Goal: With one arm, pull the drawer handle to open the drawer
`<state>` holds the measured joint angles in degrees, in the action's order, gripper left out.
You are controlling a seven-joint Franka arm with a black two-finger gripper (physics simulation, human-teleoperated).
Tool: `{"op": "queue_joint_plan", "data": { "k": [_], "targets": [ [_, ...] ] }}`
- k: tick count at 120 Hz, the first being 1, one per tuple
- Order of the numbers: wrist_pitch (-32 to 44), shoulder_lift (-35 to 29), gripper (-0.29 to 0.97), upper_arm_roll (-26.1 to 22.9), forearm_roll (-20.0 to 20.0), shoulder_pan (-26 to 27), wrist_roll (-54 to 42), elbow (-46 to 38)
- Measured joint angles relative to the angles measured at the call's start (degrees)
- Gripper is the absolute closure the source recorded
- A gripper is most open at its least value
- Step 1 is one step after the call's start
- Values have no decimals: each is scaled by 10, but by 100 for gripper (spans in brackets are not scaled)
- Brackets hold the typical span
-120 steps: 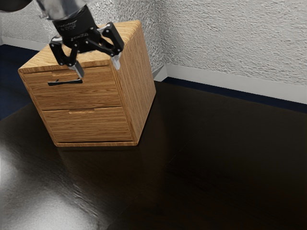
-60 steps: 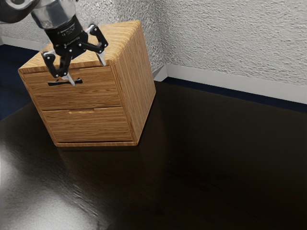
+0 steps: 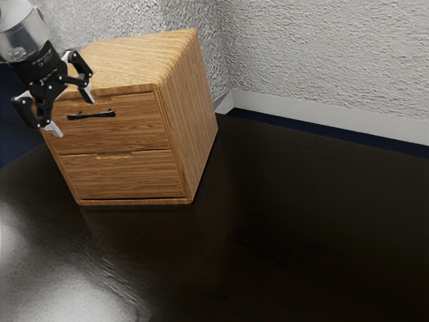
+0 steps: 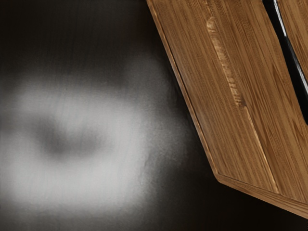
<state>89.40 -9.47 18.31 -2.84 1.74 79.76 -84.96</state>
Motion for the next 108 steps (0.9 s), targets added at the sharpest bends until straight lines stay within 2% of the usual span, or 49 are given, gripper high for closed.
{"op": "queue_joint_plan", "data": {
  "k": [41, 108],
  "targets": [
    [45, -15, 0, 20, -17, -35, 48, -32],
    [135, 34, 0, 19, -23, -55, 86, -30]
  ]
}}
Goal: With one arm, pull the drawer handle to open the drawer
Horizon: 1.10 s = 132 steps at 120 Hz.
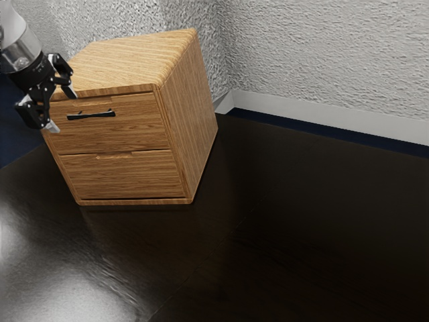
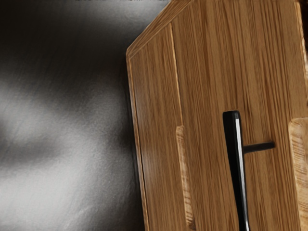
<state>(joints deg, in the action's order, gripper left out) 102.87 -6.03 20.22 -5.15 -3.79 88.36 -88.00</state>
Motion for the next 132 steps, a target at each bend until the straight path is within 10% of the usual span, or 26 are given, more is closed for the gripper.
{"op": "queue_joint_plan", "data": {
  "k": [132],
  "targets": [
    [31, 47, 25, -1, 7, -6, 22, 3]
  ]
}}
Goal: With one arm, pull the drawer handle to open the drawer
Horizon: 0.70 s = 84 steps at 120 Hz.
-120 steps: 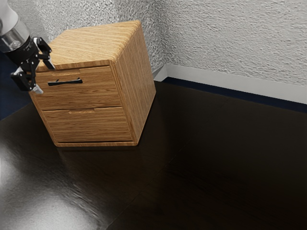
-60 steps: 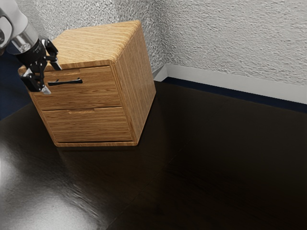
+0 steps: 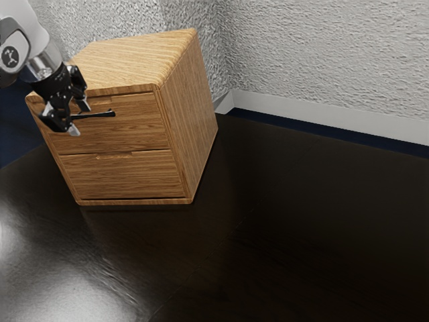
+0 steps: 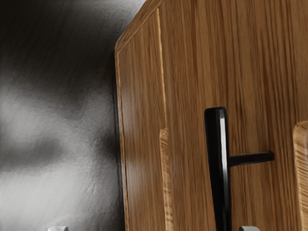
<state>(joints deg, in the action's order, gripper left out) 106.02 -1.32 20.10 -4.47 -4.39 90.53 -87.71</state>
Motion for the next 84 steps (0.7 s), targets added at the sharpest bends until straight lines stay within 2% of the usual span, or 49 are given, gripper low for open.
{"op": "queue_joint_plan", "data": {
  "k": [66, 84],
  "targets": [
    [10, 23, 27, 0, 4, -2, 2, 8],
    [13, 24, 33, 0, 6, -1, 3, 8]
  ]
}}
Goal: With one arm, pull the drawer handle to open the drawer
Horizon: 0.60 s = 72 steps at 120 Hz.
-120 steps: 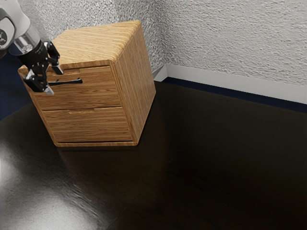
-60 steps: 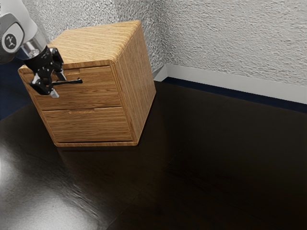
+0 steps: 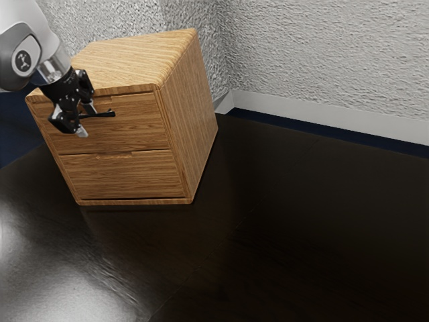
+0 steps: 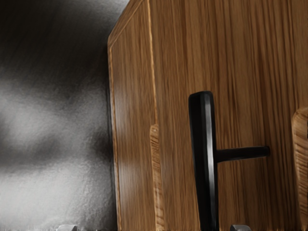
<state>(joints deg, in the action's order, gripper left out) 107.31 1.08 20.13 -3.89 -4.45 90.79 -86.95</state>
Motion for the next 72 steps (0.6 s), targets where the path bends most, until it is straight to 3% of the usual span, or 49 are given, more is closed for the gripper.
{"op": "queue_joint_plan", "data": {
  "k": [42, 72],
  "targets": [
    [-12, -3, 66, 1, 1, 4, 1, 5],
    [-28, -6, 75, 2, 4, 6, 1, 4]
  ]
}}
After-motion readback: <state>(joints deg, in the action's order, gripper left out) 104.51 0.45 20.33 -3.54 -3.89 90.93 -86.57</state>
